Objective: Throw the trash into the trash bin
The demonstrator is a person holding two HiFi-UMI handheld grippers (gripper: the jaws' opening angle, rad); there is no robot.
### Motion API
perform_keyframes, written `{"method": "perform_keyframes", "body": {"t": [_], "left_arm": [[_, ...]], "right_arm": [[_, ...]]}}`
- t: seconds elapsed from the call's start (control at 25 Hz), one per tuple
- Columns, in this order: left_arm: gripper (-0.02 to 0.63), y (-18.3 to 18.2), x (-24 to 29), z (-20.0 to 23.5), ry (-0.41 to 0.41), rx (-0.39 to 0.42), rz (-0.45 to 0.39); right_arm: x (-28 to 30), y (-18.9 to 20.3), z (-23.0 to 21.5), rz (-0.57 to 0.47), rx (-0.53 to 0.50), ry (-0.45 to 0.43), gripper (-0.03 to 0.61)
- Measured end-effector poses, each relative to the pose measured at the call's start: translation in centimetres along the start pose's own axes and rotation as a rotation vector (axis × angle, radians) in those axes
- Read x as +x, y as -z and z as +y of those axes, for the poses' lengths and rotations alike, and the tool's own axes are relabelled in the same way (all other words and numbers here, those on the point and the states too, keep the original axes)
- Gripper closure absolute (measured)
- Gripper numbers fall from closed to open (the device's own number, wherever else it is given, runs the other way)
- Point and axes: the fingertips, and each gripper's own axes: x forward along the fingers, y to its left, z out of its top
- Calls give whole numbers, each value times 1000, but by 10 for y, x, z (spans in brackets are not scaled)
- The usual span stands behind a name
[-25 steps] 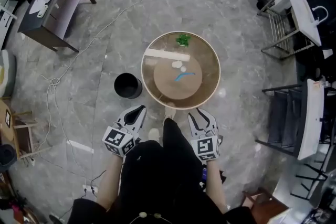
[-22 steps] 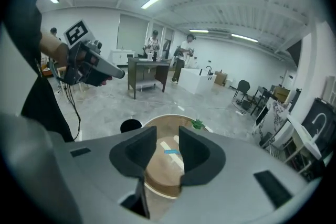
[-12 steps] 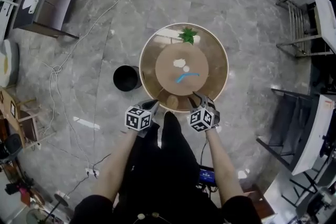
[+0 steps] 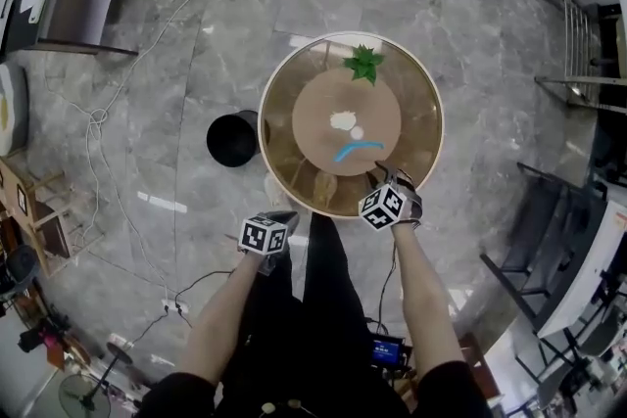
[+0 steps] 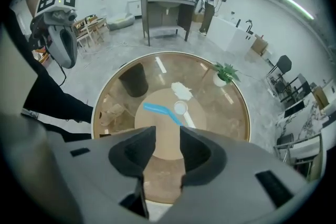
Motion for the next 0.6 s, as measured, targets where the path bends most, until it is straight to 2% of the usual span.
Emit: {"method": "perform_keyframes", "body": {"t": [0.16, 0.4, 0.48, 0.6], "left_arm": [[611, -44, 14, 29, -10, -34, -34], [611, -116, 31, 60, 22, -89, -117], [612, -129, 36, 64, 31, -94, -123], [611, -136, 41, 65, 42, -84, -115]], "right_arm": [[35, -10, -13, 42, -86, -17, 428], [79, -27, -12, 84, -165, -79, 430], [91, -26, -7, 115, -196, -108, 433], [105, -20, 1, 166, -231, -126, 480]]}}
